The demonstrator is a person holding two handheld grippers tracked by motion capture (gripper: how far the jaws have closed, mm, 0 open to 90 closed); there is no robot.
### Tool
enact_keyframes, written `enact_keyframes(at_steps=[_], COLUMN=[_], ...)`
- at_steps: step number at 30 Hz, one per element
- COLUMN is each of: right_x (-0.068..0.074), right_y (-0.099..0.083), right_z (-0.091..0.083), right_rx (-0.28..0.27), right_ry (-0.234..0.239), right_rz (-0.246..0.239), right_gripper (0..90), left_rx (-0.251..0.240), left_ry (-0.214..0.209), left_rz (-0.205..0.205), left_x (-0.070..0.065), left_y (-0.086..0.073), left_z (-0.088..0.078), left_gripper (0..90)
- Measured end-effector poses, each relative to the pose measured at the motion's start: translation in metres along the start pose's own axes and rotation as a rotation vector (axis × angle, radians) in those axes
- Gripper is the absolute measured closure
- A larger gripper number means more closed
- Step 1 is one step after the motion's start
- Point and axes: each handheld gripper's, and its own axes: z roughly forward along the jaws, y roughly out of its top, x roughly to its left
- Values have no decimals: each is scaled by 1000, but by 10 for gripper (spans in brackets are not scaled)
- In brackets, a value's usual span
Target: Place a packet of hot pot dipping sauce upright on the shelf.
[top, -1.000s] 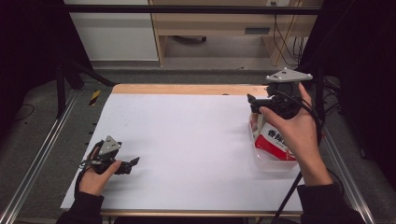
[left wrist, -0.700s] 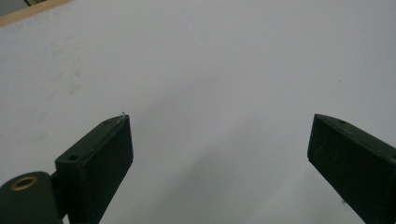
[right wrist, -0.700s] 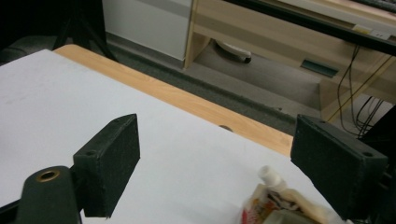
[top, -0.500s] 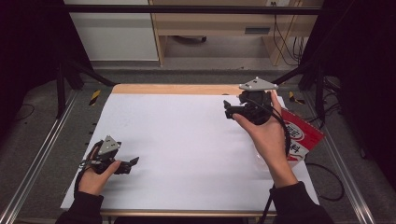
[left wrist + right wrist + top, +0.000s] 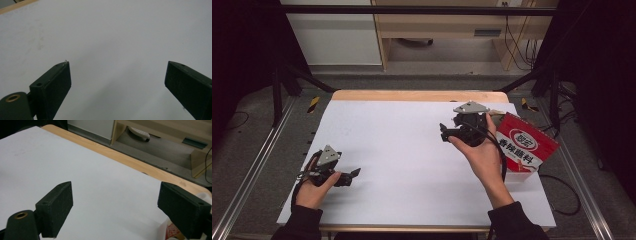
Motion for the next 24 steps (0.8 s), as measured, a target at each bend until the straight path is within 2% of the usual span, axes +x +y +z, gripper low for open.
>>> enact_keyframes(at_steps=[7,19,24], right_x=[7,21,27], right_y=[-22,-70,-85], right_z=[16,46,51], right_rx=[13,89,106], right_ry=[24,48,53], right_rz=[24,38,11], right_gripper=[129,119,113], left_rx=[2,7,0], left_ry=[0,6,7], left_rz=[0,1,-7], left_x=[0,-1,0], left_y=[0,0,0], left_z=[1,2,2], left_gripper=[69,63,60])
